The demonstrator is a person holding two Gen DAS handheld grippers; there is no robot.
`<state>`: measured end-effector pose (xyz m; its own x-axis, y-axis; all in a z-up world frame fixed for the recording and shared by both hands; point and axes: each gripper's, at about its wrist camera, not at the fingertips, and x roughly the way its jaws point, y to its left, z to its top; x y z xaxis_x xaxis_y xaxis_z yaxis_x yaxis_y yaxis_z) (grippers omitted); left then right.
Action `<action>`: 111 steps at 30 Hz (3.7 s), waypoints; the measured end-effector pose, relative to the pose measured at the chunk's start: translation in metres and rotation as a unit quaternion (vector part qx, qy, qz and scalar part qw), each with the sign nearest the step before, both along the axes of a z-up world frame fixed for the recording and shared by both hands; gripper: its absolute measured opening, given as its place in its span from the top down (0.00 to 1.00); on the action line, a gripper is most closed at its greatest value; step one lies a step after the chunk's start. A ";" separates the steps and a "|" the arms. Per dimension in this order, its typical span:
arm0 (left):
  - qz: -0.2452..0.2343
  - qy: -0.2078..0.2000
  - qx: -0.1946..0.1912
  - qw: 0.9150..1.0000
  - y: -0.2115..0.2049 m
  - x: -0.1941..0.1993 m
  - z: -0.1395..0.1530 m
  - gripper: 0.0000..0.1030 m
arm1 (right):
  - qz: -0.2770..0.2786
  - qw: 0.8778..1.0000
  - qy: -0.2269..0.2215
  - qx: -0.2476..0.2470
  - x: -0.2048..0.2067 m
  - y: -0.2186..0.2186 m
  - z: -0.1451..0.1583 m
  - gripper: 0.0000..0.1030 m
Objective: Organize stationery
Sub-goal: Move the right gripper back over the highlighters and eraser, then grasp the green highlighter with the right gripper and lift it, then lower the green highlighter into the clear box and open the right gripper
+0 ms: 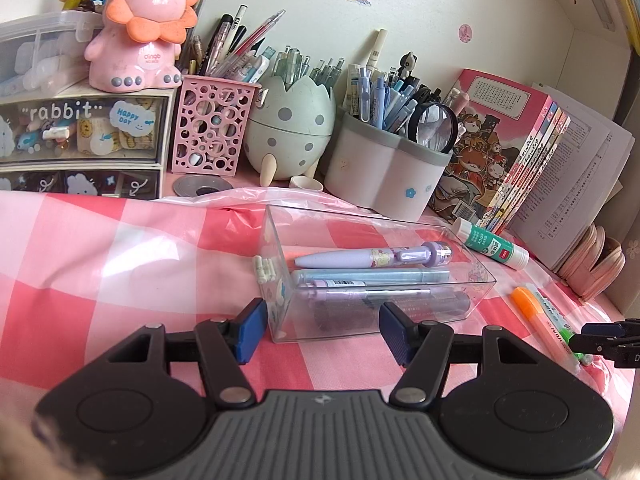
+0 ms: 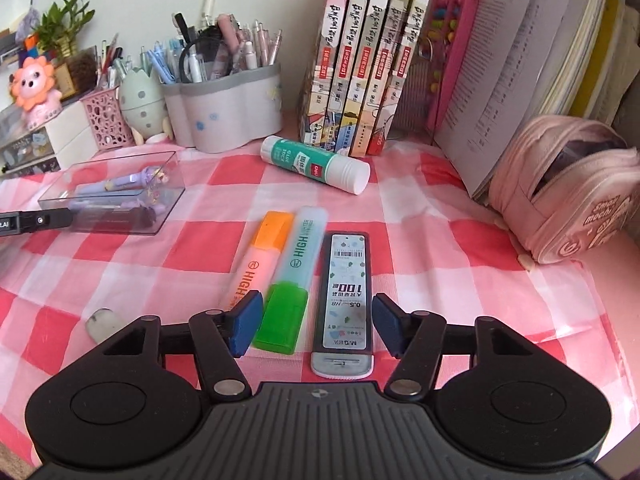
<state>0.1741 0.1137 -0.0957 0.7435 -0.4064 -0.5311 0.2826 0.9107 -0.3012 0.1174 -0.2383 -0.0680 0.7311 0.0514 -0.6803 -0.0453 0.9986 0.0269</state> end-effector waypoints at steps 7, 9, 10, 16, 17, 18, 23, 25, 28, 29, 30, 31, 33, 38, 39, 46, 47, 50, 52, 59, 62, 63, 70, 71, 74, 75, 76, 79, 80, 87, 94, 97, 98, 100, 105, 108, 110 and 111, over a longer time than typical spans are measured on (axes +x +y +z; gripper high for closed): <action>0.000 0.000 0.000 1.000 0.000 0.000 0.000 0.65 | 0.025 0.998 -0.002 -0.062 0.008 0.023 -0.003 0.49; 0.000 0.000 0.000 1.000 0.000 0.000 0.000 0.65 | 0.032 0.996 -0.003 -0.088 0.012 0.031 -0.003 0.53; 0.000 0.000 0.000 1.000 0.000 0.000 0.000 0.65 | 0.037 0.995 -0.003 -0.092 0.014 0.033 -0.002 0.57; 0.000 0.000 0.000 1.000 0.000 0.000 0.000 0.65 | 0.051 0.995 0.002 -0.084 0.023 0.039 0.000 0.64; 0.000 0.000 0.000 1.000 0.000 0.000 0.000 0.65 | 0.053 0.995 0.003 -0.084 0.024 0.039 0.000 0.65; 0.000 0.000 0.000 1.000 0.000 0.000 0.000 0.65 | 0.054 0.995 0.004 -0.084 0.025 0.040 -0.001 0.65; 0.000 0.000 0.000 1.000 0.000 0.000 0.000 0.65 | 0.047 0.997 0.015 -0.066 0.034 0.034 0.000 0.66; 0.000 0.000 0.000 1.000 0.000 0.000 0.000 0.65 | 0.042 0.997 0.019 -0.061 0.039 0.033 0.000 0.66; 0.000 0.000 0.000 1.000 0.000 0.000 0.000 0.65 | 0.046 0.997 0.023 -0.061 0.046 0.034 0.000 0.73; 0.000 0.000 0.000 1.000 0.000 0.000 0.000 0.65 | 0.046 0.997 0.025 -0.060 0.047 0.034 0.001 0.75; 0.000 0.000 0.000 1.000 0.000 0.000 0.000 0.65 | 0.047 0.997 0.026 -0.063 0.047 0.035 0.001 0.76; 0.000 0.000 0.000 1.000 0.000 0.000 0.000 0.65 | 0.050 0.996 0.027 -0.068 0.047 0.036 0.001 0.77; 0.000 0.000 0.000 1.000 0.000 0.000 0.000 0.65 | 0.058 0.995 0.024 -0.075 0.045 0.037 0.002 0.77; 0.000 0.000 0.000 1.000 0.000 0.000 0.000 0.66 | 0.067 0.994 0.013 -0.082 0.043 0.037 0.010 0.78; 0.000 0.000 0.000 1.000 0.000 0.000 0.000 0.66 | 0.069 0.994 0.010 -0.083 0.043 0.038 0.011 0.78; 0.000 0.000 0.000 1.000 0.000 0.000 0.000 0.65 | 0.088 0.991 -0.004 -0.102 0.048 0.050 0.025 0.78; 0.000 0.000 -0.001 1.000 0.000 0.000 0.000 0.65 | 0.090 0.991 -0.007 -0.103 0.048 0.052 0.027 0.78; 0.000 0.000 -0.001 1.000 0.000 0.000 0.000 0.66 | 0.100 0.990 -0.015 -0.103 0.050 0.057 0.035 0.78; 0.000 0.000 0.000 1.000 0.000 0.000 0.000 0.66 | 0.113 0.988 -0.021 -0.104 0.053 0.064 0.041 0.78; 0.000 0.000 -0.001 1.000 0.000 0.000 0.000 0.65 | 0.194 0.972 -0.046 -0.126 0.069 0.102 0.060 0.78; 0.000 0.000 -0.001 1.000 0.000 0.000 0.000 0.65 | 0.240 0.959 -0.051 -0.145 0.078 0.122 0.063 0.78; 0.000 0.000 -0.001 1.000 0.000 0.000 0.000 0.65 | 0.257 0.953 -0.051 -0.151 0.081 0.129 0.063 0.78; 0.001 0.000 -0.003 1.000 0.000 -0.001 0.000 0.65 | 0.349 0.919 -0.040 -0.179 0.098 0.170 0.060 0.78; 0.001 0.000 -0.002 1.000 0.000 -0.001 0.000 0.65 | 0.361 0.914 -0.038 -0.180 0.098 0.173 0.060 0.78; 0.001 0.000 -0.003 1.000 0.000 -0.001 0.000 0.65 | 0.397 0.898 -0.033 -0.185 0.099 0.184 0.059 0.78; 0.001 0.000 -0.004 1.000 0.000 0.000 0.000 0.65 | 0.409 0.893 -0.031 -0.186 0.099 0.187 0.058 0.78; 0.001 0.001 -0.005 1.000 0.001 0.000 0.000 0.65 | 0.421 0.887 -0.028 -0.187 0.099 0.191 0.058 0.78; 0.001 0.001 -0.006 1.000 0.001 -0.001 0.000 0.65 | 0.452 0.871 -0.014 -0.192 0.103 0.200 0.057 0.78; 0.001 0.001 -0.006 1.000 0.000 -0.001 0.000 0.65 | 0.459 0.866 -0.010 -0.196 0.104 0.202 0.056 0.78; 0.002 0.001 -0.008 1.000 0.002 -0.002 0.000 0.65 | 0.510 0.829 0.019 -0.228 0.113 0.215 0.052 0.78; 0.002 0.001 -0.009 1.000 0.001 -0.002 0.000 0.65 | 0.524 0.812 0.030 -0.256 0.122 0.222 0.050 0.78; 0.002 0.001 -0.009 1.000 0.001 -0.002 0.000 0.65 | 0.506 0.819 0.011 -0.270 0.124 0.221 0.048 0.71; 0.002 0.001 -0.009 1.000 0.001 -0.002 0.000 0.65 | 0.501 0.822 0.002 -0.272 0.124 0.219 0.049 0.63; 0.002 0.001 -0.009 1.000 0.001 -0.002 0.000 0.65 | 0.499 0.825 -0.003 -0.266 0.123 0.215 0.052 0.58; 0.002 0.001 -0.009 1.000 0.002 -0.002 0.000 0.65 | 0.490 0.829 -0.008 -0.269 0.119 0.208 0.055 0.57; 0.002 0.001 -0.009 1.000 0.002 -0.002 0.000 0.65 | 0.481 0.836 -0.011 -0.264 0.117 0.204 0.057 0.56; 0.002 0.001 -0.009 1.000 0.002 -0.002 0.000 0.65 | 0.476 0.841 -0.014 -0.257 0.115 0.201 0.058 0.56; 0.002 0.001 -0.009 1.000 0.002 -0.002 0.000 0.65 | 0.475 0.842 -0.015 -0.256 0.114 0.201 0.058 0.56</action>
